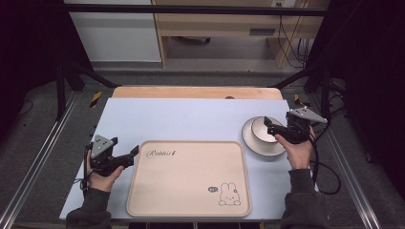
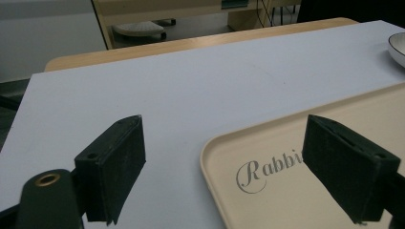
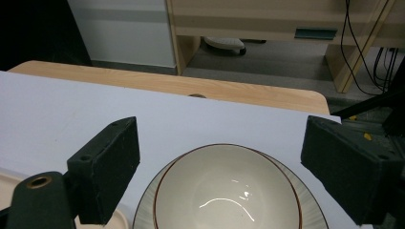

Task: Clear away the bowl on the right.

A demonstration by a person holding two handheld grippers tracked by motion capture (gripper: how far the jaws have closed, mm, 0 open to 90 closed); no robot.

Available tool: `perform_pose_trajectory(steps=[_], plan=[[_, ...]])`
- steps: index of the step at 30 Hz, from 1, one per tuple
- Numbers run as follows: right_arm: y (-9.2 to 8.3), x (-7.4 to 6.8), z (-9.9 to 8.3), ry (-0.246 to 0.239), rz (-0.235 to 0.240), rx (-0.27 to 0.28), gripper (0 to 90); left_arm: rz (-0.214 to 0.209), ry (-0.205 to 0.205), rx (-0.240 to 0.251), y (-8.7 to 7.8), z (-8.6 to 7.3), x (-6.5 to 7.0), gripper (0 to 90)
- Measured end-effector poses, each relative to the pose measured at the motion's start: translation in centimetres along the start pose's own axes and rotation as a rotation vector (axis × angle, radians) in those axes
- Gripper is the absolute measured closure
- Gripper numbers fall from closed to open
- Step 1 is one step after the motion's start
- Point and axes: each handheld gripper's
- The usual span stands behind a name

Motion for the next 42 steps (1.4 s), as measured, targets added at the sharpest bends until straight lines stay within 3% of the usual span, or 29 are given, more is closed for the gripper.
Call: perform_pose_trajectory(steps=[42], plan=[[2.4,3.1,-2.5,0.063,-0.068,-0.129,17.5,-0.011,0.014,-0.004,0.1,-0.1,0.3,14.4]])
Point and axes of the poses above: each handheld gripper's, and its own axes: y roughly forward along the jaws, z roughly out of its top, x roughly to its right, and after that the axes turned 1 degree about -x, right-handed
